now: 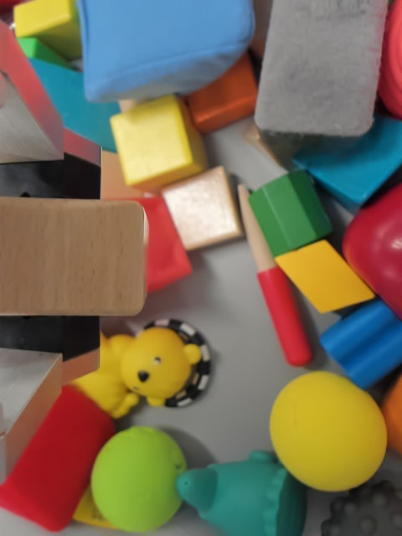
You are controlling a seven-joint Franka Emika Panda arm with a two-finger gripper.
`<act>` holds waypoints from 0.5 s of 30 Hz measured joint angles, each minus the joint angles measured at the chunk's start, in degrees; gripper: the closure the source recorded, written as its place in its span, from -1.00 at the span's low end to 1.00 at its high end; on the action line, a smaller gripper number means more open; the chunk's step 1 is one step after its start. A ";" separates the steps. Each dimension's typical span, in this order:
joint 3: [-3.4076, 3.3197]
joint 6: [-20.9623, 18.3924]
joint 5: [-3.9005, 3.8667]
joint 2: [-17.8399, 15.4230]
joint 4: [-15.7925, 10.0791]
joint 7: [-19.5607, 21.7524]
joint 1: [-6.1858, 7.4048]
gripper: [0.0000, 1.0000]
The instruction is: Pick an object from the bin
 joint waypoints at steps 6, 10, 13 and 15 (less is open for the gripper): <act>0.00 -3.79 -0.31 -2.82 1.00 0.25 -0.02 1.00; 0.00 -6.05 -0.49 -4.38 1.76 0.37 -0.03 1.00; 0.00 -7.98 -0.61 -5.57 2.47 0.45 -0.03 1.00; 0.00 -9.20 -0.67 -6.31 2.95 0.51 -0.03 1.00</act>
